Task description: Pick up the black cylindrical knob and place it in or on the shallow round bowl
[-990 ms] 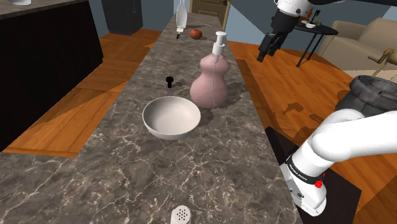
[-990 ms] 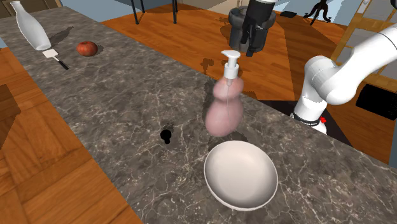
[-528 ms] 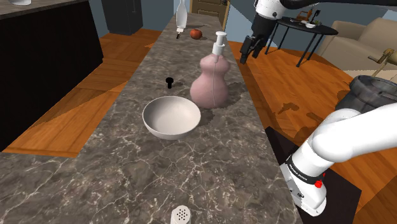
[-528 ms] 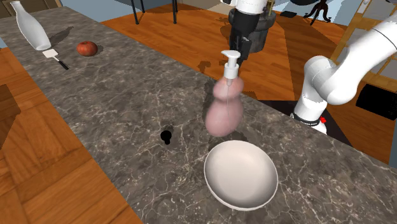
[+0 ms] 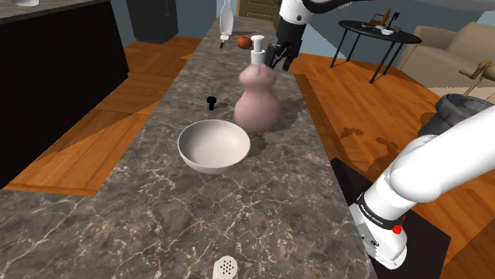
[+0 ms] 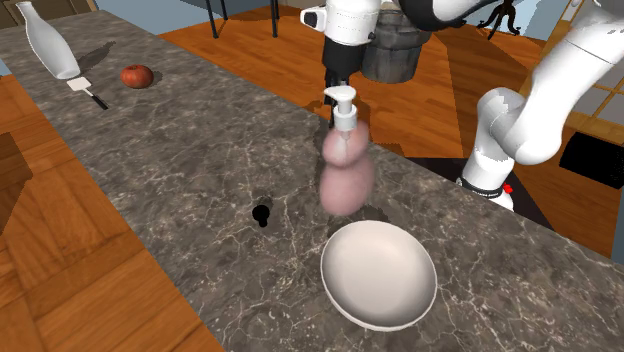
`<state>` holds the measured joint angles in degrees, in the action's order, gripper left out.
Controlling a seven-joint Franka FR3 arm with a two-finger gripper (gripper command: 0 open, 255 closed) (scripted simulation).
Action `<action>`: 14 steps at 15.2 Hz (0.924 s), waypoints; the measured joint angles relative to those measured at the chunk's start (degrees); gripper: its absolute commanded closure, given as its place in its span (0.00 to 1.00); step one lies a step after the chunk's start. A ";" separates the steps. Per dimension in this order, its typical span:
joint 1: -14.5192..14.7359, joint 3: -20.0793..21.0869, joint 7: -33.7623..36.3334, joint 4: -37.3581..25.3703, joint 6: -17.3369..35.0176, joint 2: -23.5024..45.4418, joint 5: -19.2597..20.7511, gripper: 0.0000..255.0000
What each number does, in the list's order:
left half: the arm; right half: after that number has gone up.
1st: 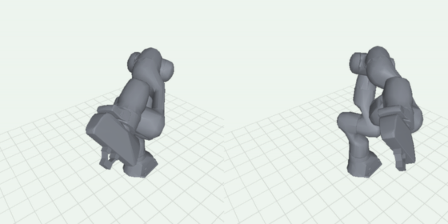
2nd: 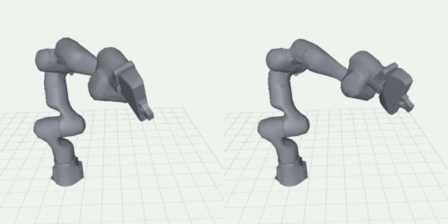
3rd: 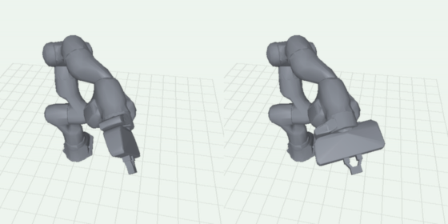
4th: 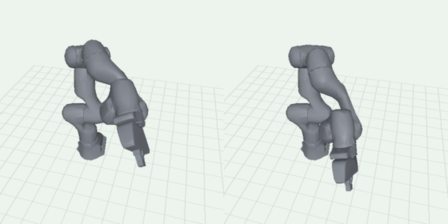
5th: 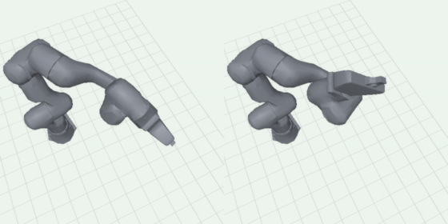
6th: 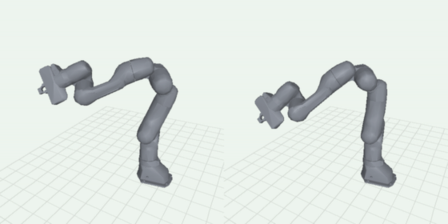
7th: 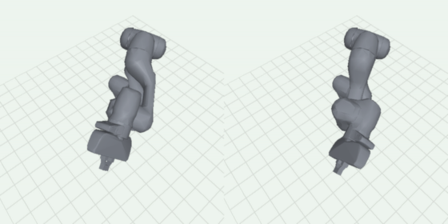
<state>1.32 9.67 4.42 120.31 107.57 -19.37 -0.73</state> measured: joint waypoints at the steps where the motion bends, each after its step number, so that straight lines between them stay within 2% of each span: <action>1: 0.23 0.69 0.93 -1.34 2.28 1.74 0.05 0.00; 4: 0.99 2.83 3.53 -5.53 13.21 8.76 0.68 0.00; 5: 1.19 3.29 4.08 -7.50 12.08 10.45 0.86 0.00; 10: 2.83 6.03 8.41 -15.59 14.08 21.03 2.90 0.00; 12: 3.86 6.75 10.24 -21.34 11.26 27.03 4.45 0.00; 13: 3.95 6.75 10.15 -22.42 12.56 28.59 4.55 0.00; 14: 4.60 6.97 10.80 -25.52 10.95 31.14 5.19 0.00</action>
<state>5.92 16.64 15.22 94.79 118.53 11.77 4.46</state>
